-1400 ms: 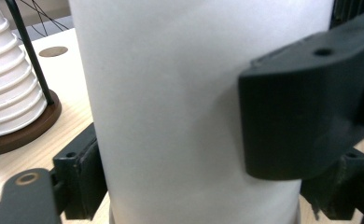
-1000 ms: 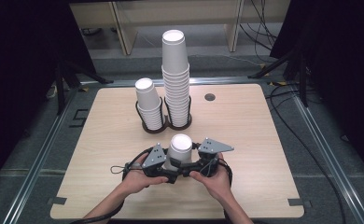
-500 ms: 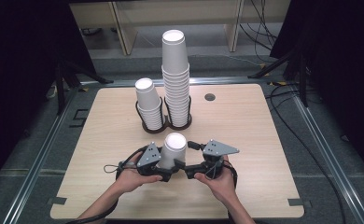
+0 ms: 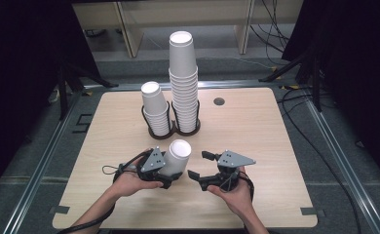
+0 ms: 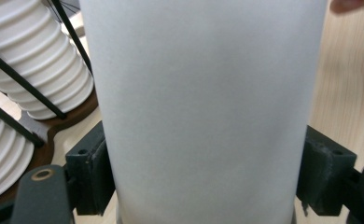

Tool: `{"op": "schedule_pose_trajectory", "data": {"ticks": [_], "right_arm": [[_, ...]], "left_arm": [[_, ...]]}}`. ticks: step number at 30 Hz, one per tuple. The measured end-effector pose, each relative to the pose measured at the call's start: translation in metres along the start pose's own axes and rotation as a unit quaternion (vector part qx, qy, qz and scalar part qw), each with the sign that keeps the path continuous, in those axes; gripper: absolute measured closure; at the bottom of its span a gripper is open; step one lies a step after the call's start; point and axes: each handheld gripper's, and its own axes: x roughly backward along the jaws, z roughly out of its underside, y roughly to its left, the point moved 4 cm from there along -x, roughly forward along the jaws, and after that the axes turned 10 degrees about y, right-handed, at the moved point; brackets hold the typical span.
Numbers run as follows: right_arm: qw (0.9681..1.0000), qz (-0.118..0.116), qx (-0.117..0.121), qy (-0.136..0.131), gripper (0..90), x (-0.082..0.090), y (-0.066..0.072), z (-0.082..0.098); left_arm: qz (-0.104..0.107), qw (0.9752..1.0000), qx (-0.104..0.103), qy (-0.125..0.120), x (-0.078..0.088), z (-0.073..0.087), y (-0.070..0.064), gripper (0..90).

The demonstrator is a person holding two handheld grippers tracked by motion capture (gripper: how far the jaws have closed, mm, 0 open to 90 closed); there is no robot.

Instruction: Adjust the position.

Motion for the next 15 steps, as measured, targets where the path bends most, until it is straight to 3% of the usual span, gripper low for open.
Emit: {"op": "schedule_pose_trajectory", "data": {"ticks": [2,4,6,9,11,12,13,15], "right_arm": [[1.0000,0.004,0.005,0.006,14.8,0.001,-0.002,0.002],[1.0000,0.001,0.007,0.006,14.8,0.002,-0.002,0.003],[0.9998,0.005,0.017,0.001,14.8,0.002,-0.004,0.004],[0.9998,-0.003,0.002,0.019,14.8,0.004,-0.002,0.008],[0.9996,0.013,0.023,0.014,14.8,0.005,-0.005,0.008],[0.9998,0.007,0.018,0.007,14.8,0.004,-0.005,0.008],[0.9998,0.005,0.002,0.018,14.8,0.005,-0.003,0.009],[0.9997,0.009,0.009,0.021,14.8,0.007,-0.005,0.009]], "left_arm": [[0.001,0.9996,-0.022,0.017,0.002,0.001,0.002,20.4],[0.000,0.9977,-0.050,0.045,0.005,0.001,0.005,20.5],[0.003,0.9974,-0.052,0.049,0.005,0.001,0.005,20.5],[0.001,0.9945,-0.074,0.074,0.008,0.001,0.009,20.6],[-0.003,0.9931,-0.083,0.083,0.009,0.001,0.011,20.7],[-0.006,0.9933,-0.084,0.079,0.008,0.000,0.012,20.7],[0.001,0.9917,-0.090,0.091,0.009,0.000,0.013,20.7],[-0.002,0.9903,-0.097,0.100,0.008,0.001,0.015,20.7]]}}
